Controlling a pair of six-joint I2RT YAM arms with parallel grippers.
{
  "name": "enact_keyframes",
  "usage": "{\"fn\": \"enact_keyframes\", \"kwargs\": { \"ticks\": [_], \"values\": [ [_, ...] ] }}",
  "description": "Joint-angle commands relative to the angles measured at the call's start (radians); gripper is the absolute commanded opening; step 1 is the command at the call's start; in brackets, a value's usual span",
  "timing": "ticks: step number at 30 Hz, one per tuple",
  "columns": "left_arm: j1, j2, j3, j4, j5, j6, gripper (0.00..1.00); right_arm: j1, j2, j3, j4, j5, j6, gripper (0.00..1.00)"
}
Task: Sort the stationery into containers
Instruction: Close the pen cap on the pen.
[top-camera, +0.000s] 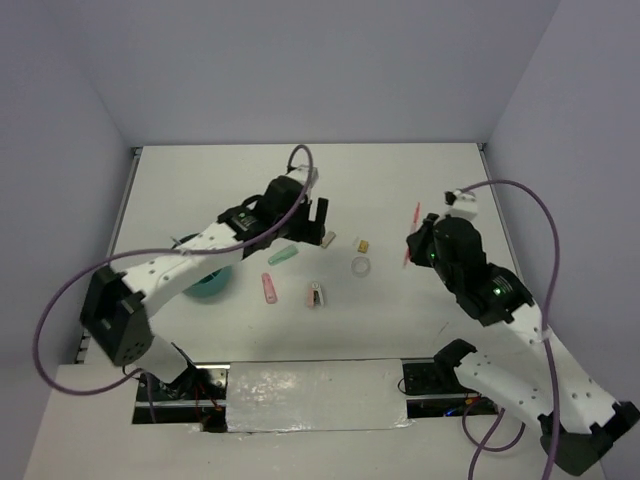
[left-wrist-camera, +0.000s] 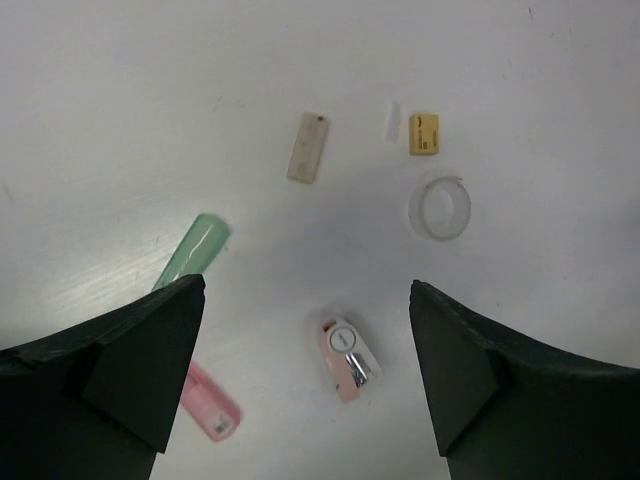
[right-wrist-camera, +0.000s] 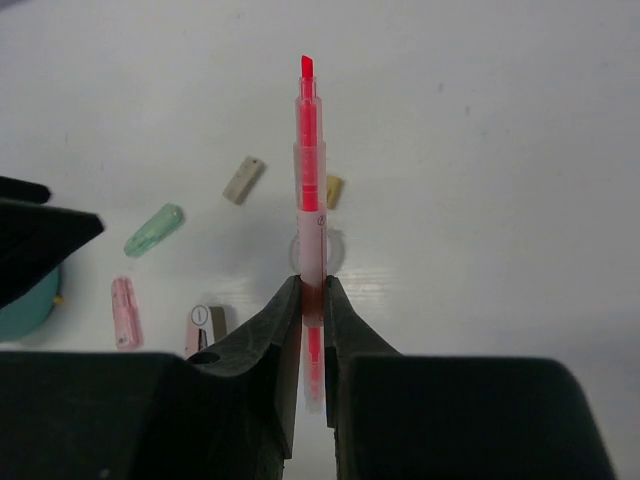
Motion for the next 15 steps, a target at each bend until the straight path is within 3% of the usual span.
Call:
{"fn": "enact_keyframes", "kwargs": {
  "ticks": [1,4,5,6,15],
  "values": [
    [-0.007,0.183,0.132,0.078,0.035,0.109,0.94,-0.023,-0.129,-0.008,-0.123,0.156,0.133,0.00],
    [-0.012,0.350,0.271,0.070,0.093,0.150,0.85,-0.024,-0.207,-0.005,-0.153,0.154,0.119,0.00],
    [-0.012,0.387,0.301,0.070,0.100,0.158,0.73,-0.024,-0.221,0.001,-0.175,0.153,0.116,0.00],
    [-0.012,0.421,0.359,0.070,0.106,0.164,0.69,-0.026,-0.226,0.007,-0.186,0.153,0.116,0.00],
    [-0.039,0.753,0.627,0.000,0.120,0.218,0.70,-0.028,-0.284,-0.008,-0.171,0.050,0.058,0.00]
  ]
}}
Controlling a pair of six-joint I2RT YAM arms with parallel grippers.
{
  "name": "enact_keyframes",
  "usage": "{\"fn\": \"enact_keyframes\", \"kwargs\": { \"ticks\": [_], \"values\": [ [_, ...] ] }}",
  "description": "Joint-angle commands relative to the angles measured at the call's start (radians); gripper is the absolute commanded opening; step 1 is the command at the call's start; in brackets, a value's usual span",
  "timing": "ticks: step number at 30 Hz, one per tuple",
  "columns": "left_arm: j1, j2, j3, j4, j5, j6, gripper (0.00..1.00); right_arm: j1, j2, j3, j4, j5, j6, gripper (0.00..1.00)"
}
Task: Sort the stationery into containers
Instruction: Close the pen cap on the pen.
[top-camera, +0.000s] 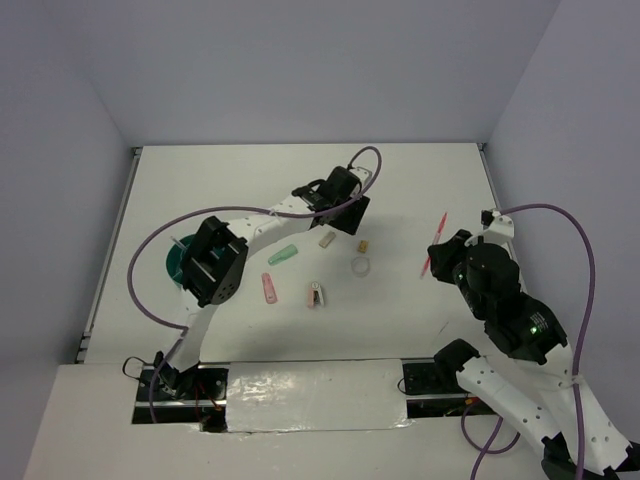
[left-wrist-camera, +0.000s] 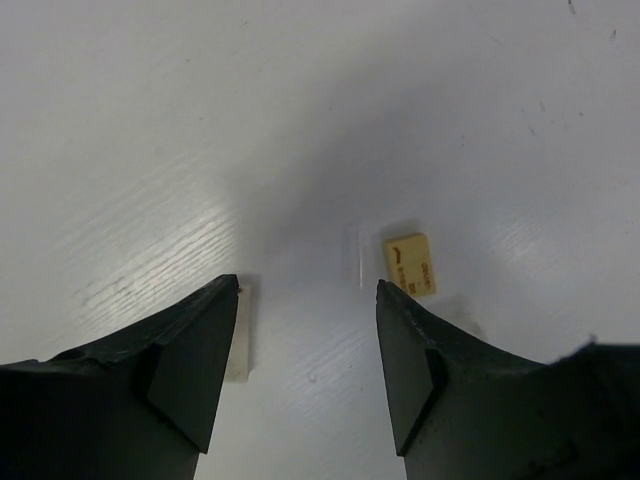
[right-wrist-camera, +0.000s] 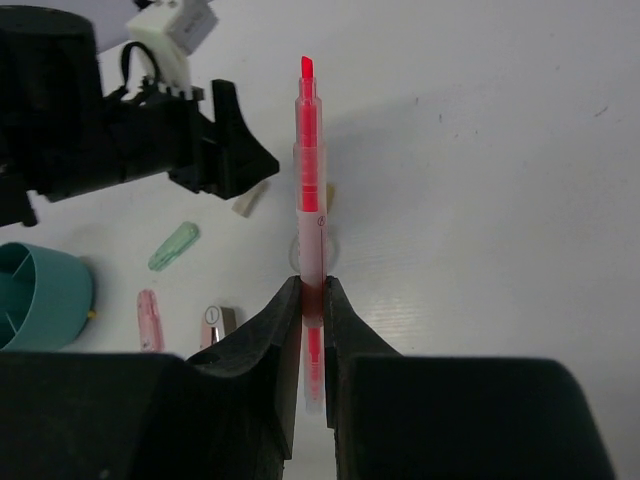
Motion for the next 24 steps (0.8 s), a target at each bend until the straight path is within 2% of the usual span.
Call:
{"fn": "enact_keyframes", "kwargs": {
  "ticks": [1,4,10,17,24],
  "values": [
    [-0.018,0.060,0.088,-0.022,0.022,0.040,0.69,-0.003,-0.029,-0.008,0.002,-0.041,-0.024,0.00],
    [-0.020,0.111,0.132,-0.038,0.018,0.043,0.66,-0.002,-0.035,-0.016,0.006,-0.058,-0.033,0.00],
    [-0.026,0.127,0.096,-0.010,0.044,0.037,0.61,-0.003,-0.041,-0.016,0.003,-0.067,-0.055,0.00],
    [-0.031,0.140,0.066,0.008,0.041,0.043,0.61,-0.002,-0.049,-0.009,0.007,-0.098,-0.064,0.00],
    [-0.032,0.179,0.109,-0.015,0.035,0.046,0.58,-0.003,-0.058,0.007,-0.008,-0.104,-0.078,0.00]
  ]
}}
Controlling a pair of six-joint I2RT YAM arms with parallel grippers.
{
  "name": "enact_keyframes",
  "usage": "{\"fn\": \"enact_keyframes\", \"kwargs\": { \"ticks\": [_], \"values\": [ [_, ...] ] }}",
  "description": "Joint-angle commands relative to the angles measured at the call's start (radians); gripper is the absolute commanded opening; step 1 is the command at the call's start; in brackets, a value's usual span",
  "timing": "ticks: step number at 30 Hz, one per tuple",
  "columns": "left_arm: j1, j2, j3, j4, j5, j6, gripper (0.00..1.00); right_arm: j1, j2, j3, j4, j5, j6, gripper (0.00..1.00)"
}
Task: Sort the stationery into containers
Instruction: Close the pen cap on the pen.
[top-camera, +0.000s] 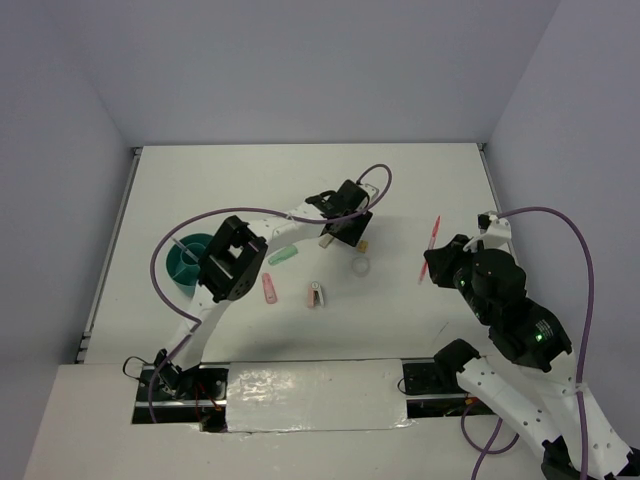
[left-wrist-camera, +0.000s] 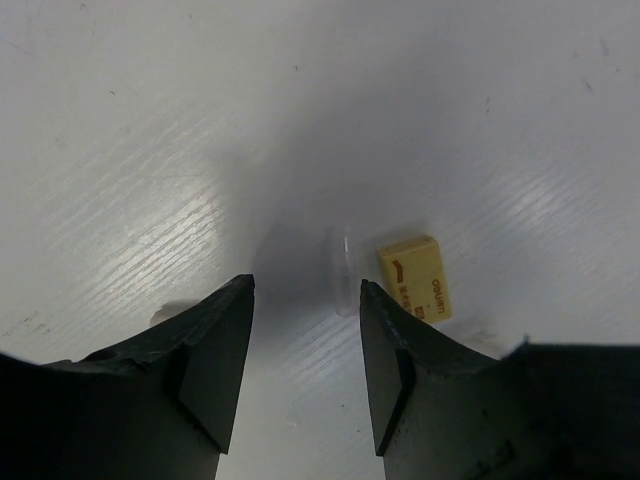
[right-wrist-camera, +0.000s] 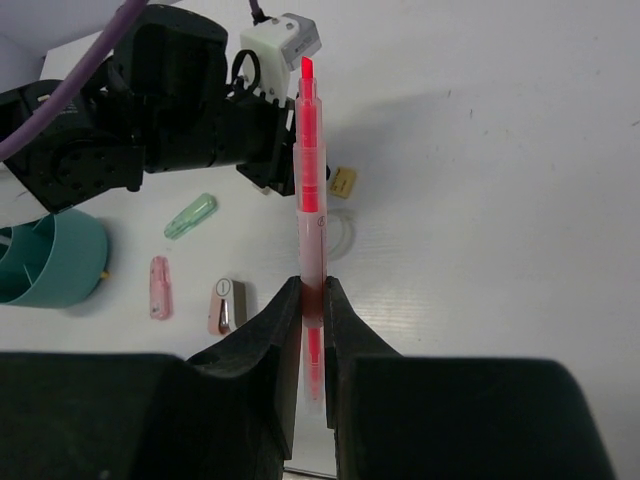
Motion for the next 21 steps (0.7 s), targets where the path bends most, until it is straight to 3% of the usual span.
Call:
{"fn": "enact_keyframes", "kwargs": {
  "ticks": [1,11,21],
  "values": [
    [-0.005,0.029,0.036,0.002,0.011,0.017,0.58,-0.003,-0.013,0.014,-0.008,-0.003,-0.022,0.00],
    [-0.006,0.058,0.043,-0.011,0.016,0.021,0.55,-0.003,-0.009,0.000,0.004,-0.014,-0.029,0.00],
    [-0.006,0.109,0.140,-0.103,-0.033,0.098,0.58,-0.003,-0.004,-0.003,0.009,-0.033,-0.045,0.00]
  ]
}}
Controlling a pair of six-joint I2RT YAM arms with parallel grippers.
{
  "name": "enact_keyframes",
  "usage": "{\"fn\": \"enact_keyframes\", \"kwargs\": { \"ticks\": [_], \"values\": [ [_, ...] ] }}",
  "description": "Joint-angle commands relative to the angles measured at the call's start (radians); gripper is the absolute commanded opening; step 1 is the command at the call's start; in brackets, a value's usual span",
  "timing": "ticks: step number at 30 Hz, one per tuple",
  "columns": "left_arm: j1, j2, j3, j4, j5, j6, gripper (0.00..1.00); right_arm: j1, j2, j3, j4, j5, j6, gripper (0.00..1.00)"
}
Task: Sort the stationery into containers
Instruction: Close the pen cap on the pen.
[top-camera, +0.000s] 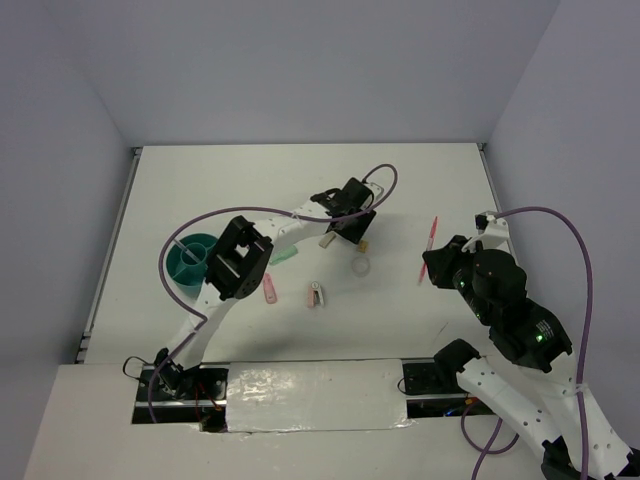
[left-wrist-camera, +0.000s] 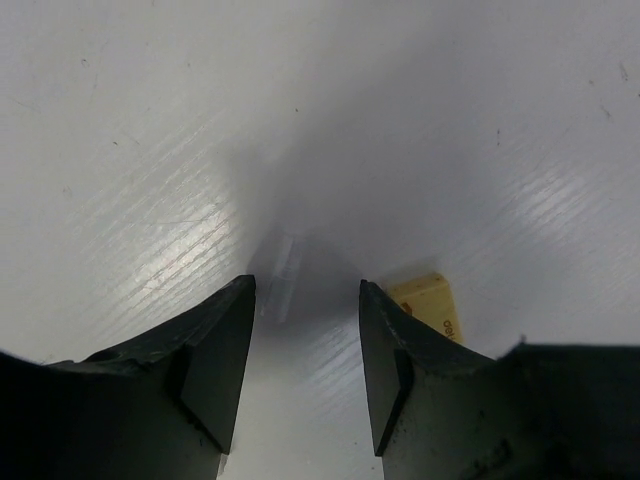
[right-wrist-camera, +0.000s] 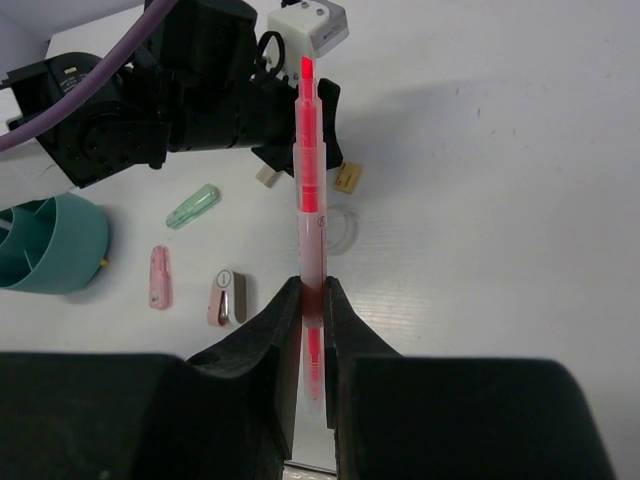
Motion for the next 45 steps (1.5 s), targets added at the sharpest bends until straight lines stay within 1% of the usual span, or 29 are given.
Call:
{"fn": "enact_keyframes", "kwargs": {
  "ticks": [1,3,8,14,18,19,21,22,23,24,27,29,32,33,35,36,38,39,40,41,42,43,44,45],
  "values": [
    [-0.005,0.025,0.041,-0.063,-0.023,0.056,0.58,-0.003,-0.001,-0.004,0.009,-0.003,-0.024,0.00],
    [-0.005,0.016,0.021,-0.052,-0.018,0.065,0.59,-0.002,-0.002,-0.007,0.013,-0.002,-0.027,0.00],
    [-0.005,0.044,0.063,-0.089,-0.032,0.080,0.57,-0.003,0.009,-0.001,0.022,-0.018,-0.032,0.00],
    [-0.005,0.064,0.063,-0.090,-0.018,0.108,0.55,-0.002,0.010,-0.007,0.030,-0.025,-0.041,0.00],
    [-0.003,0.097,0.110,-0.130,-0.014,0.116,0.38,-0.003,0.012,0.000,0.022,-0.026,-0.047,0.00],
    [-0.005,0.101,0.110,-0.132,-0.014,0.116,0.38,-0.005,0.010,0.002,0.022,-0.025,-0.049,0.00],
    [-0.005,0.101,0.107,-0.133,-0.018,0.111,0.30,-0.003,0.010,0.008,0.022,-0.026,-0.051,0.00],
    [-0.005,0.104,0.106,-0.135,-0.020,0.108,0.23,-0.003,0.010,0.008,0.024,-0.031,-0.049,0.00],
    [-0.005,0.107,0.109,-0.136,-0.021,0.106,0.09,-0.003,0.010,0.008,0.030,-0.035,-0.049,0.00],
    [-0.003,0.114,0.112,-0.142,-0.021,0.100,0.01,-0.003,0.010,0.008,0.033,-0.054,-0.049,0.00],
    [-0.003,0.119,0.119,-0.150,-0.003,0.084,0.00,-0.005,0.009,-0.012,0.061,-0.077,-0.047,0.00],
    [-0.003,0.096,0.090,-0.129,0.008,0.065,0.00,-0.002,-0.001,-0.027,0.082,-0.080,-0.041,0.00],
    [-0.003,-0.011,0.008,-0.057,0.019,0.018,0.00,-0.003,-0.033,-0.084,0.145,-0.123,-0.040,0.00],
    [-0.003,-0.084,-0.015,-0.035,0.019,-0.008,0.00,-0.003,-0.056,-0.099,0.166,-0.144,-0.043,0.00],
    [-0.003,-0.161,-0.075,0.027,0.017,-0.035,0.00,-0.003,-0.082,-0.140,0.229,-0.195,-0.044,0.00],
    [-0.003,-0.242,-0.118,0.051,0.020,-0.060,0.00,-0.002,-0.097,-0.150,0.254,-0.206,-0.043,0.00],
    [-0.003,-0.324,-0.161,0.116,0.020,-0.087,0.00,-0.003,-0.102,-0.170,0.265,-0.221,-0.040,0.00],
    [-0.002,-0.406,-0.183,0.137,0.019,-0.114,0.00,-0.003,-0.102,-0.173,0.266,-0.235,-0.038,0.00],
    [-0.002,-0.450,-0.236,0.157,0.012,-0.131,0.00,-0.002,-0.100,-0.176,0.271,-0.244,-0.038,0.00],
    [-0.003,-0.540,-0.267,0.195,-0.001,-0.166,0.00,-0.003,-0.102,-0.185,0.276,-0.268,-0.037,0.00],
    [-0.002,-0.591,-0.302,0.216,-0.009,-0.189,0.00,-0.003,-0.105,-0.193,0.283,-0.291,-0.035,0.00],
    [-0.003,-0.638,-0.383,0.239,-0.017,-0.211,0.00,-0.002,-0.105,-0.202,0.315,-0.327,-0.037,0.00],
    [-0.002,-0.695,-0.426,0.261,-0.024,-0.238,0.00,-0.002,-0.105,-0.229,0.334,-0.371,-0.035,0.00],
    [-0.002,-0.806,-0.474,0.319,-0.027,-0.286,0.00,-0.003,-0.097,-0.245,0.357,-0.455,-0.026,0.00]
  ]
}}
